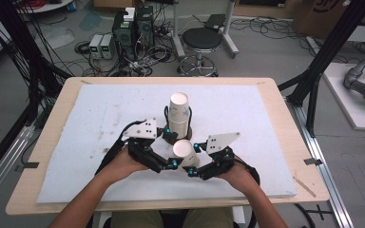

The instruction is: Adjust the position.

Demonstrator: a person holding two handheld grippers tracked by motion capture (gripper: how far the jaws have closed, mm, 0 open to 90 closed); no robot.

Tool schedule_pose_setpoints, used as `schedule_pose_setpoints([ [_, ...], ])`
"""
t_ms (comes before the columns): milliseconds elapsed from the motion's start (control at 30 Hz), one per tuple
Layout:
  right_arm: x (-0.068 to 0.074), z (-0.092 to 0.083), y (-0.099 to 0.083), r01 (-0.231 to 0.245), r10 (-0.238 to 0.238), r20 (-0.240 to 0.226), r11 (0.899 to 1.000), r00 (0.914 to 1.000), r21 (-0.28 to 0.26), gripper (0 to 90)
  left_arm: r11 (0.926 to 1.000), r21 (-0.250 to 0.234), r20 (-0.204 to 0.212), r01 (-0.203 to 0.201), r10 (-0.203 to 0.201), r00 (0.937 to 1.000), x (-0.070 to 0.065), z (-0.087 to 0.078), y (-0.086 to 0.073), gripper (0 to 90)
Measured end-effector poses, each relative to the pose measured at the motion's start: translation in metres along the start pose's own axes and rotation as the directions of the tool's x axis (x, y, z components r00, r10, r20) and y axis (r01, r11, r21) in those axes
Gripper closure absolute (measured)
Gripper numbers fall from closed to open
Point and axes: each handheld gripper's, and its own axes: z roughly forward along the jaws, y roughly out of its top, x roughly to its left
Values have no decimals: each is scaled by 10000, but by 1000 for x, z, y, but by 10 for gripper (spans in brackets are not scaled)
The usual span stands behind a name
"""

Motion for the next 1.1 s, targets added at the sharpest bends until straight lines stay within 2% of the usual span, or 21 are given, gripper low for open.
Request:
schedule_pose_setpoints([
  [233,-3,-3,16,459,-454,-90,9960,9989,763,341,9998,214,41,-10,9,10000,0,-2,2,154],
  [433,-4,-4,27,872,-850,-210,9848,9962,1502,342,9989,475,115,8,-14,9999,0,-1,1,154],
  [567,-4,-3,33,1043,-1006,-291,9773,9945,1846,341,9969,760,226,-191,175,9996,0,0,4,154],
  [667,-4,-3,37,1233,-1196,-299,9682,9924,2178,341,9951,940,261,-322,298,9992,0,0,7,159],
  [833,-3,-2,45,1437,-1384,-389,9531,9896,2665,340,9922,1211,275,-294,263,9993,1,1,9,168],
  [1000,-3,0,52,1659,-1587,-486,9296,9861,3292,339,9893,1435,283,-264,226,9993,2,2,9,181],
  [1100,-3,1,55,1712,-1618,-562,9219,9852,3476,338,9881,1519,318,-240,194,9993,2,2,9,187],
])
